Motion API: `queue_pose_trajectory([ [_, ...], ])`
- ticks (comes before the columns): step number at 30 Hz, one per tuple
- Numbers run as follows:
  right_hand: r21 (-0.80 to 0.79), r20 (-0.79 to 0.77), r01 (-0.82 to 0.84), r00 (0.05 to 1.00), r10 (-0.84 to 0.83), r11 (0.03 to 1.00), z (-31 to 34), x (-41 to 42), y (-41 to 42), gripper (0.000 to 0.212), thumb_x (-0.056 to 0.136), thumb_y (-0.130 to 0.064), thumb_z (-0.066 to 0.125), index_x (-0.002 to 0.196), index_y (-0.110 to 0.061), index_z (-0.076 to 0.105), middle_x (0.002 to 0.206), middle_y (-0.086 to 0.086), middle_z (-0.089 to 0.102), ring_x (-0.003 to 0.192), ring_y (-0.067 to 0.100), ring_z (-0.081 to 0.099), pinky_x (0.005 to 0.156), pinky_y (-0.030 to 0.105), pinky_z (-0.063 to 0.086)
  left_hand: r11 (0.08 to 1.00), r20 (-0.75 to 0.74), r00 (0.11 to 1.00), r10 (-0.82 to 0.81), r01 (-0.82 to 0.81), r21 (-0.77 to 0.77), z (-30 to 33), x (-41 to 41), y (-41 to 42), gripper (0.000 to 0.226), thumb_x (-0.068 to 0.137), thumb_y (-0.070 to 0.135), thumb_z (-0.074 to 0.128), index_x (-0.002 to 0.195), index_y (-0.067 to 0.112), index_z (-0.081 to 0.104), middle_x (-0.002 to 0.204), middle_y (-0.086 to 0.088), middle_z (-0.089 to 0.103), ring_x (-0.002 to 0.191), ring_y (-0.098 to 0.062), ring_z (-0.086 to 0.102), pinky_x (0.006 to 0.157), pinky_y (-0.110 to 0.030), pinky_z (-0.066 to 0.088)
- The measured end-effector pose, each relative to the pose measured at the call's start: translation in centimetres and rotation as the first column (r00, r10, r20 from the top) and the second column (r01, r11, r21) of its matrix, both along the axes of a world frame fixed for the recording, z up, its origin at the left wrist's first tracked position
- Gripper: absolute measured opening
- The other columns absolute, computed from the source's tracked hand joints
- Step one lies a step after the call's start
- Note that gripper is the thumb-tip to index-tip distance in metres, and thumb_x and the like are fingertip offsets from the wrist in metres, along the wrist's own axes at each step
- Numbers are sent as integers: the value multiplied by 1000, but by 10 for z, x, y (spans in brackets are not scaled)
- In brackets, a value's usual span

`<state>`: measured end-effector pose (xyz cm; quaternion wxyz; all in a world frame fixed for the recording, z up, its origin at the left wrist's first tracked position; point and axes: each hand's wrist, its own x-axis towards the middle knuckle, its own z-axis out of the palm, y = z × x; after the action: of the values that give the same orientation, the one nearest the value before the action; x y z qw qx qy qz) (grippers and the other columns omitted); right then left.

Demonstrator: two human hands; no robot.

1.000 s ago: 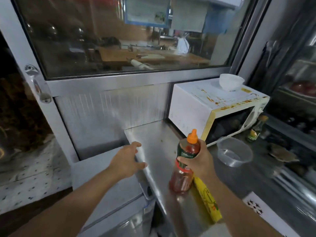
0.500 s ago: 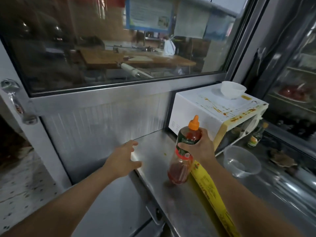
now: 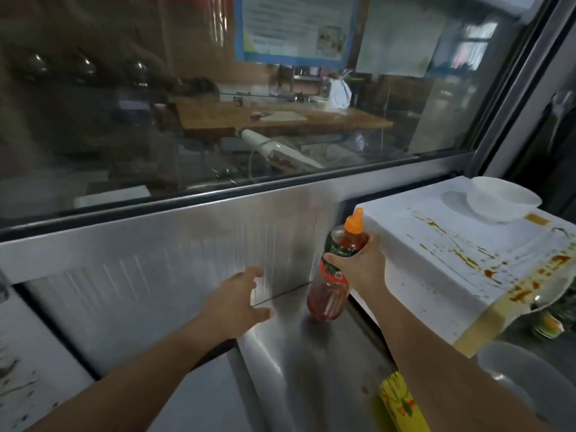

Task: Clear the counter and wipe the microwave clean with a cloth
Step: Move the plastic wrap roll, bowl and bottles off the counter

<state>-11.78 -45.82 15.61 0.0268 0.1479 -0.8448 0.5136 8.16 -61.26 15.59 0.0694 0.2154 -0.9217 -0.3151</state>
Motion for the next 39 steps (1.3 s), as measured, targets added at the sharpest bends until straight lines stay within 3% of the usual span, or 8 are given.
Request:
queue_pose_trajectory([
  [4,-39,-4,0,1000,0,999,-13,-26,-22,74,49,-29,91,103,-24,41,102,-5,57,94,19,59,82,31,48,1000,14,1000,-4,4,18,-6,-30,-7,71,75,43,72,134,31,35,127,5,52,111,-11,50,94,-31,46],
  [7,-59,27,-16,999,17,998,-20,-39,-34,74,50,-27,91,105,-23,42,102,-5,58,95,21,60,85,38,51,1000,10,1000,-8,8,20,-10,-48,-11,72,75,43,72,135,31,34,128,6,51,112,-10,50,93,-28,45],
  [13,-44,14,-15,1000,16,999,-28,-50,-47,80,53,-28,90,117,-15,45,114,3,59,101,22,58,86,34,48,999,32,999,0,-2,47,-19,-65,-18,70,76,45,70,135,35,32,128,10,49,113,-7,48,93,-26,44],
  [23,-70,15,17,1000,-16,997,-33,-50,-45,78,52,-25,90,115,-14,45,113,4,59,100,23,58,87,35,48,999,67,998,2,-5,41,-21,-71,-18,71,77,46,70,135,34,32,129,10,48,114,-9,48,95,-32,46],
  [28,-99,15,15,1000,-13,995,-34,-51,-49,77,56,-21,89,117,-12,45,115,8,58,103,26,58,93,44,48,1000,81,997,-2,-1,29,-20,-69,-15,70,77,45,69,135,33,32,130,9,48,116,-11,47,97,-35,45],
  [37,-17,31,-42,999,43,999,-32,-41,-32,80,58,-20,88,122,-13,41,121,5,54,108,23,56,92,36,47,1000,64,998,-18,17,16,-16,-56,-7,71,76,45,71,136,31,34,128,7,50,113,-11,48,96,-32,44],
  [39,24,27,-57,998,57,998,-27,-31,-21,77,58,-18,87,121,-11,44,120,6,56,109,25,56,93,41,48,999,47,998,-29,28,20,-11,-51,-1,72,75,45,72,136,30,35,127,6,51,112,-11,50,95,-32,45],
])
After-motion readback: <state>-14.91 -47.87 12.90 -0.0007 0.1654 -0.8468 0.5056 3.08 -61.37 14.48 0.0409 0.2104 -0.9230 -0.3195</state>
